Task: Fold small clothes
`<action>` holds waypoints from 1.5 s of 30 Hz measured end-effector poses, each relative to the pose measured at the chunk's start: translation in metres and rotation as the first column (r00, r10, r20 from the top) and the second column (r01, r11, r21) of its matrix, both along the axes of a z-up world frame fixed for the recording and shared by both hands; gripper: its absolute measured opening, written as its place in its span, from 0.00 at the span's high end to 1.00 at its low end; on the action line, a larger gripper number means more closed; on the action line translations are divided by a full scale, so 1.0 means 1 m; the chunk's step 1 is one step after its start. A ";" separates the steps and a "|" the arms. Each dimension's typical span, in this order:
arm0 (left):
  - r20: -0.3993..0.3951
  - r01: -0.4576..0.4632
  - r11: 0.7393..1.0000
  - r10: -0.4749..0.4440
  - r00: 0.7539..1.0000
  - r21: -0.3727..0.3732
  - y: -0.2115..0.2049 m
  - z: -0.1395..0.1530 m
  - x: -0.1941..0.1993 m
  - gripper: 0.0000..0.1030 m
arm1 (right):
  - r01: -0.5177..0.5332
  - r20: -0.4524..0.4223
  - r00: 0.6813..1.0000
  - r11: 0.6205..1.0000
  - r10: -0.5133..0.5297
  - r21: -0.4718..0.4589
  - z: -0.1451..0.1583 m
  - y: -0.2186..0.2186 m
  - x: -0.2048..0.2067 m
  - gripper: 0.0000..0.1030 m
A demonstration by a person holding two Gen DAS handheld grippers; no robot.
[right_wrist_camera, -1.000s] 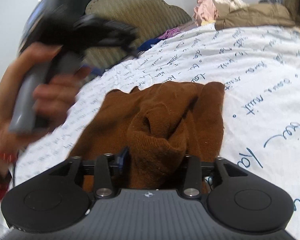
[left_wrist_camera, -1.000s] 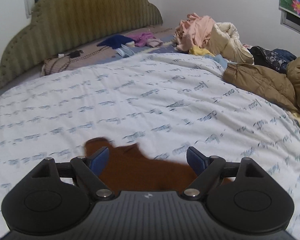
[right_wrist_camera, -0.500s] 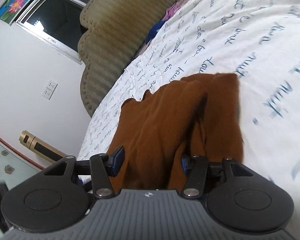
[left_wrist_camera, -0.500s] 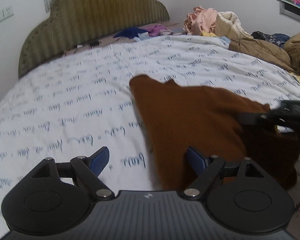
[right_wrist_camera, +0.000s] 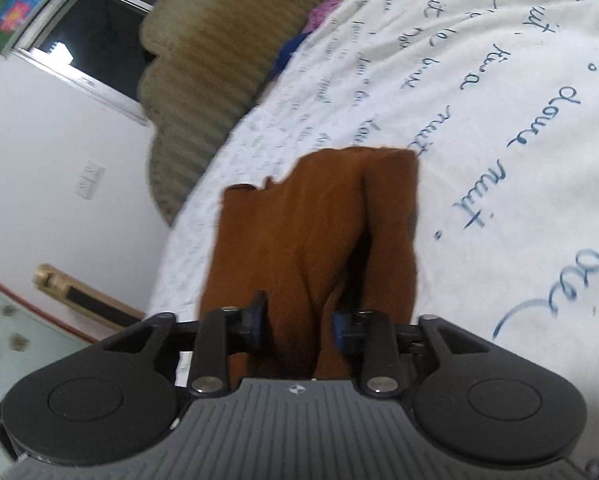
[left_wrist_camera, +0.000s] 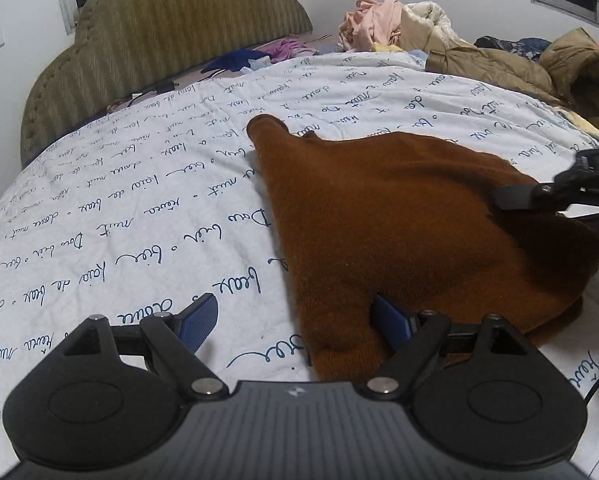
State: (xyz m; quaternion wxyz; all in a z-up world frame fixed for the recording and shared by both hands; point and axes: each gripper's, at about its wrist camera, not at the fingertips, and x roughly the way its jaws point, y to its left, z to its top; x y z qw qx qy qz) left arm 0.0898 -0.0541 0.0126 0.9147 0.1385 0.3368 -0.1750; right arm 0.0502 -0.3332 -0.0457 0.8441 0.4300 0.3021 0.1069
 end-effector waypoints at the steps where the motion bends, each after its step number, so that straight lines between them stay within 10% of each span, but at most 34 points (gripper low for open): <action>1: 0.000 -0.002 1.000 0.002 1.000 0.006 0.000 -0.003 0.001 0.14 | -0.004 0.005 1.000 1.000 0.004 -0.017 0.001 0.001 -0.005 0.64; 17: -0.022 -0.107 0.992 0.105 0.994 -0.067 0.032 0.001 0.000 0.13 | -0.102 -0.006 0.995 0.995 0.102 0.000 0.008 0.026 -0.029 0.80; 20: 0.026 -0.105 0.992 0.107 0.994 -0.063 0.030 0.011 -0.006 0.13 | -0.104 -0.046 0.994 0.990 0.100 -0.099 0.008 0.024 -0.026 0.77; 24: 0.056 -0.082 0.994 0.086 0.995 -0.077 0.015 0.023 -0.008 0.13 | -0.062 0.011 0.998 0.998 0.062 0.024 0.014 -0.003 -0.014 0.43; 27: 0.053 -0.097 0.992 0.101 0.993 -0.085 0.003 0.024 -0.005 0.13 | -0.053 0.007 0.999 0.998 0.052 0.017 0.018 -0.011 0.012 0.41; 32: 0.001 -0.134 0.986 0.135 0.991 -0.095 -0.003 0.013 0.003 0.13 | 0.002 -0.033 0.999 0.994 -0.006 -0.105 0.020 -0.007 0.034 0.76; 37: -0.014 -0.139 0.987 0.138 0.990 -0.085 -0.002 0.006 0.004 0.13 | 0.031 -0.021 0.999 0.981 -0.036 -0.189 0.019 -0.002 0.025 0.77; 45: -0.024 -0.137 0.986 0.135 0.991 -0.098 0.007 0.006 0.003 0.13 | 0.084 0.028 0.996 0.956 -0.079 -0.280 0.038 0.006 -0.004 0.42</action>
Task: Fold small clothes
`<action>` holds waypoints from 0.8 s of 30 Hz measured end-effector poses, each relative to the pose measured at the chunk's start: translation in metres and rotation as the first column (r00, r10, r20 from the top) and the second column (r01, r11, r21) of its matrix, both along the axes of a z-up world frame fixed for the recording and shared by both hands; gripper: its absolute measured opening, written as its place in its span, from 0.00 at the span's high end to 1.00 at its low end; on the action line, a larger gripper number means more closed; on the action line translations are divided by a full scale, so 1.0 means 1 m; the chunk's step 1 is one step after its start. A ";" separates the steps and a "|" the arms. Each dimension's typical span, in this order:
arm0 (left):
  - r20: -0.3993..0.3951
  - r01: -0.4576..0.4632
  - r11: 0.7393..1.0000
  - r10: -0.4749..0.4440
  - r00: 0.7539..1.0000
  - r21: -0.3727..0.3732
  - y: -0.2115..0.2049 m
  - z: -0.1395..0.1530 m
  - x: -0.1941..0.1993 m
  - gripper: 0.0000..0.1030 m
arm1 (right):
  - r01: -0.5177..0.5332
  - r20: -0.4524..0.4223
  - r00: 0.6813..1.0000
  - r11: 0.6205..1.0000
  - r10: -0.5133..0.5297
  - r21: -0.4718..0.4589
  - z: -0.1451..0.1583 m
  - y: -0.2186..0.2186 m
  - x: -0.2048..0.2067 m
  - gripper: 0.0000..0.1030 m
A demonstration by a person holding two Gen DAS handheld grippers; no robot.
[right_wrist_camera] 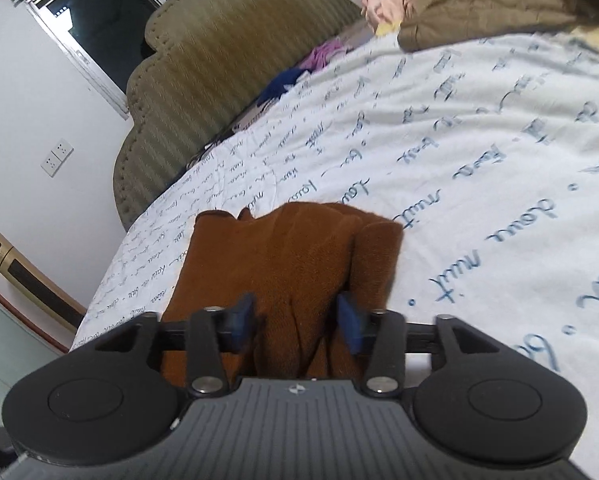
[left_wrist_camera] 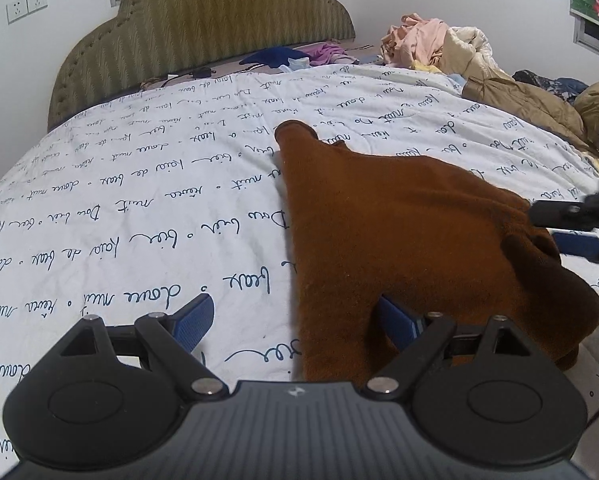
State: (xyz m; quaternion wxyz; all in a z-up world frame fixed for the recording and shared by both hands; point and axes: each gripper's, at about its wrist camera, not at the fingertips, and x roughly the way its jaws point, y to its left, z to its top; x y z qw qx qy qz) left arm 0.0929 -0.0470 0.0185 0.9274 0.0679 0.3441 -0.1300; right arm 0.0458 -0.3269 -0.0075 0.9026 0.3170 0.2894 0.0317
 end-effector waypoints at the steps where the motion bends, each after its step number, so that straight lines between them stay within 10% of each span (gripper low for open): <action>1: -0.001 0.006 1.000 -0.006 1.000 -0.016 0.004 0.001 0.000 0.13 | 0.000 0.001 1.000 1.000 0.000 0.004 0.001 -0.002 -0.006 0.38; 6: -0.149 0.050 0.968 -0.089 0.985 -0.248 0.040 -0.009 0.021 0.13 | -0.060 0.000 0.998 0.988 0.061 0.145 -0.005 -0.024 -0.031 0.13; 13: -0.346 -0.020 0.779 -0.254 0.903 -0.626 0.053 -0.041 0.059 0.13 | -0.139 -0.050 0.986 0.950 0.159 0.280 -0.037 -0.013 -0.008 0.13; 16: -0.334 -0.009 0.784 -0.254 0.908 -0.621 0.042 -0.044 0.060 0.15 | -0.178 -0.033 0.980 0.945 0.195 0.273 -0.039 0.006 0.012 0.22; 18: -0.320 -0.020 0.818 -0.202 0.926 -0.575 0.040 -0.043 0.056 0.55 | -0.174 -0.050 0.980 0.953 0.192 0.249 -0.041 0.017 0.023 0.46; 20: -0.312 -0.022 0.827 -0.186 0.932 -0.561 0.044 -0.044 0.055 0.69 | -0.161 -0.075 0.980 0.954 0.185 0.253 -0.045 0.023 0.031 0.65; 24: -0.278 -0.024 0.833 -0.157 0.948 -0.552 0.057 -0.035 0.042 0.80 | -0.162 -0.057 0.980 0.937 0.189 0.309 -0.048 0.029 0.030 0.70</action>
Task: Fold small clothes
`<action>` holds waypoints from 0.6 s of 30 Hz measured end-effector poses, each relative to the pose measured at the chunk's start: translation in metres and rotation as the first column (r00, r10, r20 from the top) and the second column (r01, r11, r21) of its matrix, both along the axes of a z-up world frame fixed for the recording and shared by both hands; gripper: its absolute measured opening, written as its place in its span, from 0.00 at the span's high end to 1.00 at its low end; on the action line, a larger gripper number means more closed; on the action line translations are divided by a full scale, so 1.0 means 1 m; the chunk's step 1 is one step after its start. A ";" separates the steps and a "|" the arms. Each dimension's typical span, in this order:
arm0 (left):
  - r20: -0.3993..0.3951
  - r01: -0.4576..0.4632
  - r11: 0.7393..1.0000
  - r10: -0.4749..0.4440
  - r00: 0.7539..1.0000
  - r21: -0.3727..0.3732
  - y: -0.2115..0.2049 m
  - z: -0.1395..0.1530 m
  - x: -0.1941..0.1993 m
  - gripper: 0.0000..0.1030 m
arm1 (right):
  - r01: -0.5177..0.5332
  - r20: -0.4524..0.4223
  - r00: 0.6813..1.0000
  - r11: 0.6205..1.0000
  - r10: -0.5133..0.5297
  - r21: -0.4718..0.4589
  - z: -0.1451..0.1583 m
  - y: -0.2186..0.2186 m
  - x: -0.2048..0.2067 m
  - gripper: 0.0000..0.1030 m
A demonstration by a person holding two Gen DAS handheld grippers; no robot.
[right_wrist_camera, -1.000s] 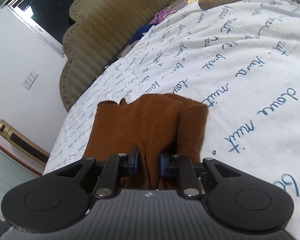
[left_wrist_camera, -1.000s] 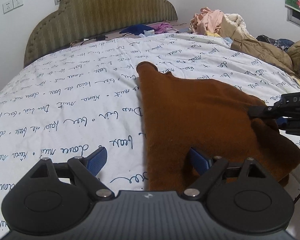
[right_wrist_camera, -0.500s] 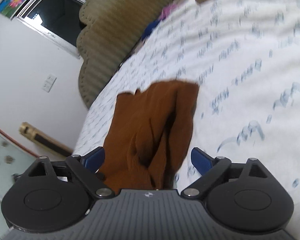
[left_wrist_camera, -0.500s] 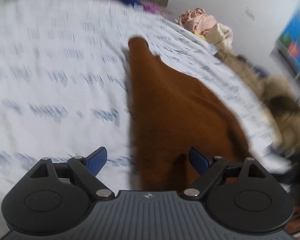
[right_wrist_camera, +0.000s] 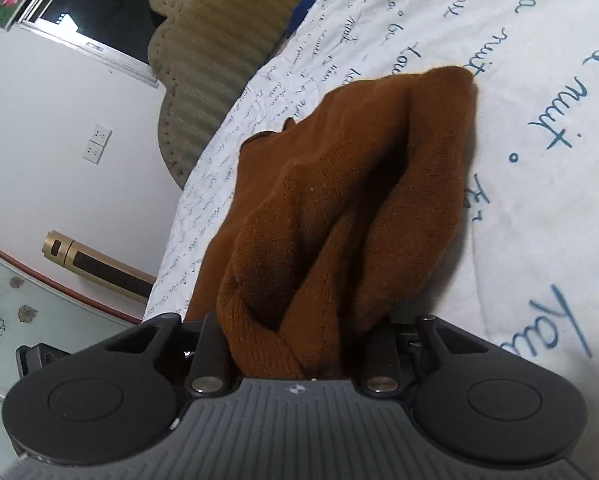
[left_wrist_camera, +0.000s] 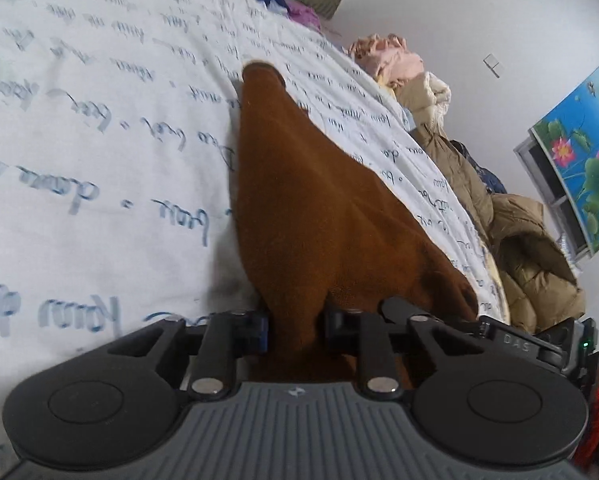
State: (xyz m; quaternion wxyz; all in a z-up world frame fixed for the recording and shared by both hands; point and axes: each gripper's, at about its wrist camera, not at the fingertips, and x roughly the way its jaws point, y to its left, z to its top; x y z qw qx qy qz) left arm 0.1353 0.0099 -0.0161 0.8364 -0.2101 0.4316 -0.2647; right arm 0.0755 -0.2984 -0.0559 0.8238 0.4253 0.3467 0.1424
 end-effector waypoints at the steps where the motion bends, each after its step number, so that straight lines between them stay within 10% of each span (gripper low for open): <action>1: 0.023 -0.003 0.999 0.002 1.000 0.034 0.000 0.005 -0.006 0.81 | -0.010 0.007 1.000 1.000 0.010 0.015 0.001 0.002 -0.003 0.71; 8: 0.195 0.016 0.962 -0.072 0.978 0.272 -0.015 0.022 -0.056 0.76 | -0.059 -0.003 0.998 0.998 0.059 -0.029 0.004 0.004 -0.029 0.66; 10: 0.213 0.007 0.958 -0.071 0.974 0.286 -0.015 0.029 -0.057 0.67 | -0.039 -0.003 0.999 0.999 0.039 0.016 0.005 -0.006 -0.029 0.59; 13: 0.242 -0.043 0.959 -0.027 0.970 0.281 -0.014 0.042 -0.037 0.28 | 0.008 0.004 1.000 0.999 -0.008 0.038 0.011 -0.017 -0.023 0.45; 18: 0.174 -0.064 0.967 0.021 0.985 0.246 -0.015 0.046 0.028 0.23 | 0.079 -0.015 0.997 0.997 -0.079 -0.006 0.015 -0.030 0.008 0.35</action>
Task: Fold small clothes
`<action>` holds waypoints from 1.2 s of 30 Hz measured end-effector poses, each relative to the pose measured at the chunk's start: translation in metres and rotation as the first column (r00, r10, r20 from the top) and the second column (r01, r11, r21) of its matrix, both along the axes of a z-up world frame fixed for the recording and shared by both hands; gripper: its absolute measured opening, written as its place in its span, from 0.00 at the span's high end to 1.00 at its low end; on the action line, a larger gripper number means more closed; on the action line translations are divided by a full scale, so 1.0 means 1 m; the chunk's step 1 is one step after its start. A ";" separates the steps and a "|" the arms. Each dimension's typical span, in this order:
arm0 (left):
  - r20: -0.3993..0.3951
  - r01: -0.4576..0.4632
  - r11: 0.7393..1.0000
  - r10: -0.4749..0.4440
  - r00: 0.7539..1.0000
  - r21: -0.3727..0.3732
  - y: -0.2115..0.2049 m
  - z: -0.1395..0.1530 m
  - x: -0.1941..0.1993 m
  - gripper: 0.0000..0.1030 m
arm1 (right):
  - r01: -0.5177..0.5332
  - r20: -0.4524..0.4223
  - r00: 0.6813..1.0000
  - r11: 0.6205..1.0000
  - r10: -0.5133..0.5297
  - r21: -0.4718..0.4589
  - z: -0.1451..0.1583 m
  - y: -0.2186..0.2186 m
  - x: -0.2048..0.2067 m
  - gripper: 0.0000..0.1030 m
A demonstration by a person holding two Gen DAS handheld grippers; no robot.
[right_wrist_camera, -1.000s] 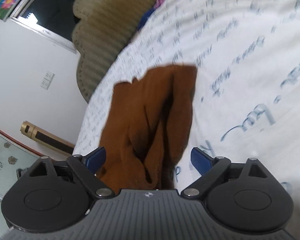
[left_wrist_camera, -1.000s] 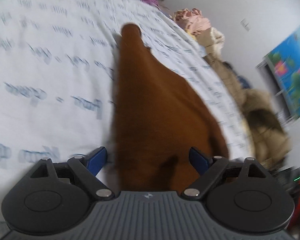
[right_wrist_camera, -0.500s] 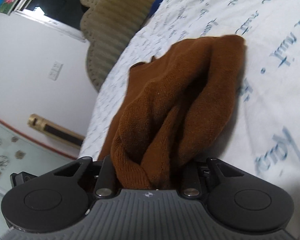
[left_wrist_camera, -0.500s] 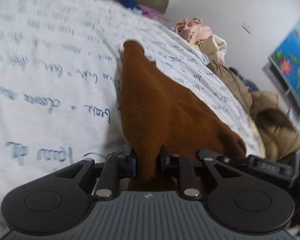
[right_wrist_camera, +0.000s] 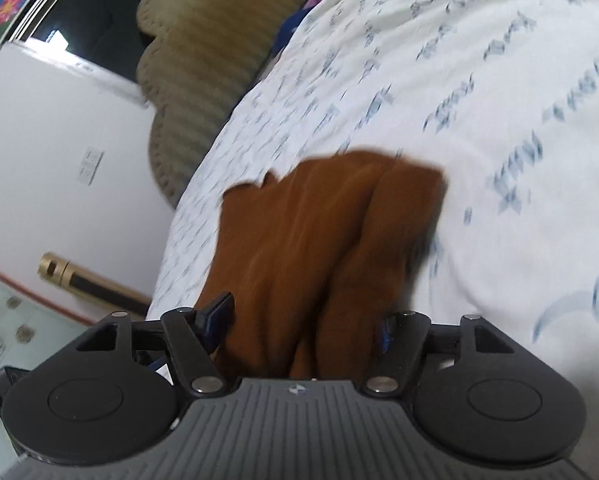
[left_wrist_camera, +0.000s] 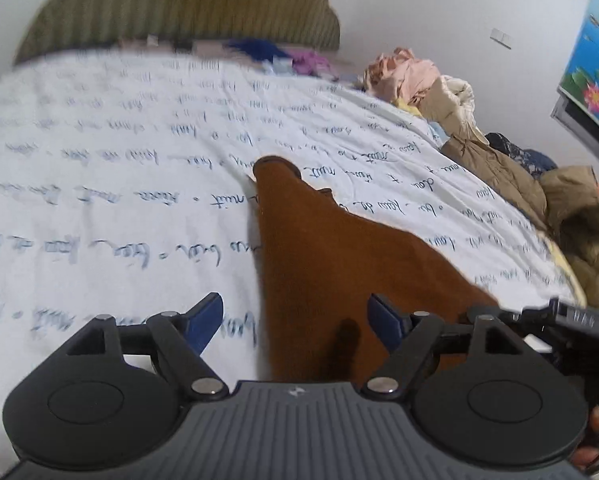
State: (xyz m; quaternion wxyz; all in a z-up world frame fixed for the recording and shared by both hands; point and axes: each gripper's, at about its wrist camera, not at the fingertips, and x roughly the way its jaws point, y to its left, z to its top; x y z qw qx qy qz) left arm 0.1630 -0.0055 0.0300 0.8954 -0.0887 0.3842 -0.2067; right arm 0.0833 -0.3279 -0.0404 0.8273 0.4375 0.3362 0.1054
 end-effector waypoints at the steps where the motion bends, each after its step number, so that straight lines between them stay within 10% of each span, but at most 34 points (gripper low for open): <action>1: -0.038 -0.001 1.000 0.000 0.999 -0.026 0.001 -0.004 0.014 0.23 | 0.017 -0.008 1.000 1.000 -0.017 -0.001 -0.003 -0.006 0.001 0.35; 6: -0.235 -0.072 0.987 0.037 0.971 -0.143 0.005 -0.039 0.075 0.23 | 0.018 -0.014 1.000 1.000 -0.018 0.007 -0.012 -0.024 0.034 0.35; 10: -0.214 -0.082 0.977 0.040 0.976 -0.195 -0.001 -0.042 0.099 0.26 | -0.070 -0.024 0.997 0.991 0.067 -0.110 -0.003 -0.020 0.067 0.39; 12: -0.203 -0.058 0.985 0.024 0.979 -0.163 -0.012 -0.039 0.107 0.68 | -0.088 -0.041 0.996 0.980 0.082 -0.180 0.001 -0.016 0.077 0.55; 14: -0.207 -0.048 0.993 0.025 0.978 -0.107 -0.024 -0.039 0.112 0.84 | -0.125 -0.050 0.992 0.965 0.116 -0.231 0.003 -0.008 0.086 0.66; 20: 0.033 -0.026 0.995 0.023 0.999 0.094 -0.045 -0.020 0.081 0.88 | -0.113 0.033 0.990 0.908 0.138 -0.403 0.022 0.006 0.079 0.70; 24: 0.053 -0.041 0.978 0.031 0.998 0.204 -0.051 -0.009 0.068 0.85 | -0.004 -0.010 1.000 0.874 -0.001 -0.486 0.027 -0.006 0.070 0.32; 26: 0.091 -0.040 0.976 0.021 0.996 0.214 -0.047 0.001 0.050 0.85 | 0.060 0.024 0.998 0.835 -0.056 -0.547 0.039 -0.003 0.049 0.32; 30: 0.147 -0.060 0.943 0.012 0.989 0.327 -0.056 -0.004 0.013 0.83 | 0.068 0.136 0.990 0.780 0.022 -0.623 0.062 0.025 -0.003 0.02; 35: 0.141 -0.118 0.933 0.073 0.987 0.339 -0.050 -0.017 -0.018 0.84 | -0.033 0.012 0.998 0.653 0.064 -0.756 0.035 0.050 -0.018 0.01; 36: 0.140 -0.123 0.939 0.082 0.987 0.320 -0.047 -0.015 -0.025 0.83 | -0.017 0.007 0.999 0.675 0.033 -0.738 0.034 0.046 -0.022 0.01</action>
